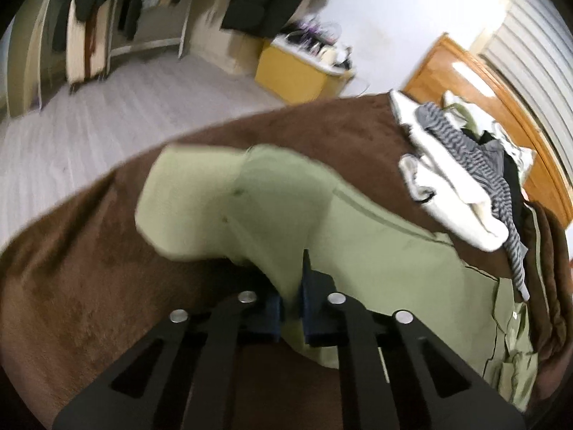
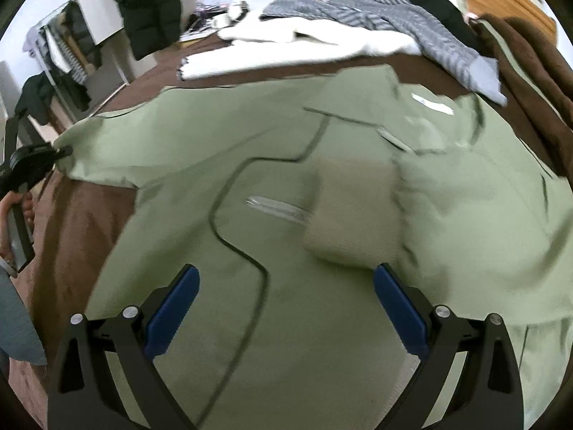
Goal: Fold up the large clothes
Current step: 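Grasp the other sleeve near its cuff with the left tool, then fold the held sleeve across the jacket front with the left tool, release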
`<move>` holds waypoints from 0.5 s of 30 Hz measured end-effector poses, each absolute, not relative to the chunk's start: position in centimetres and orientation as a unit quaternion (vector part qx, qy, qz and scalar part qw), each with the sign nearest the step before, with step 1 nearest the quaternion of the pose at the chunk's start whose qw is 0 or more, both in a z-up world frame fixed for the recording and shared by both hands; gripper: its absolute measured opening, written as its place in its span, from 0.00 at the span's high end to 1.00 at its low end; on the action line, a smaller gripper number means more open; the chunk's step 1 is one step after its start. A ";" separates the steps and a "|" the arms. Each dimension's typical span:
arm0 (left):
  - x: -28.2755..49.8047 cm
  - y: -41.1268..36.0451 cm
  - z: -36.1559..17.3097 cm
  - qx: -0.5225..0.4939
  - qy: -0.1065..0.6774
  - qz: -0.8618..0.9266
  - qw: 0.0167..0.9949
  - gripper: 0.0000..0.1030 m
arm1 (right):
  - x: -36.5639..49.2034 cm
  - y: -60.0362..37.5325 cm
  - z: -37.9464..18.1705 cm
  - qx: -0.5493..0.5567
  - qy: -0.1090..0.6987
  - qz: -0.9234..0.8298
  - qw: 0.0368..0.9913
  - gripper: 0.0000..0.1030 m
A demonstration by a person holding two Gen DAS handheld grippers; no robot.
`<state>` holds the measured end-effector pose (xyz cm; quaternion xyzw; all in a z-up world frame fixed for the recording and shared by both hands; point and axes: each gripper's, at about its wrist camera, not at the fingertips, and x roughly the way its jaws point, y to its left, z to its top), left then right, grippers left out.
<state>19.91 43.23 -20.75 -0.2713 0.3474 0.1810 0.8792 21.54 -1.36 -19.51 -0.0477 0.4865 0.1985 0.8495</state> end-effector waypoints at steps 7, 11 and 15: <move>20.3 42.0 -16.3 -0.257 0.303 0.152 0.905 0.92 | 24.0 3.4 -18.7 -0.030 0.474 0.240 0.847 0.07; 21.0 40.8 -14.5 -0.224 0.298 0.142 0.917 0.92 | 25.6 6.1 -19.4 -0.023 0.476 0.251 0.843 0.08; 21.3 40.0 -13.8 -0.209 0.299 0.133 0.922 0.92 | 26.8 7.9 -21.7 -0.037 0.498 0.243 0.832 0.10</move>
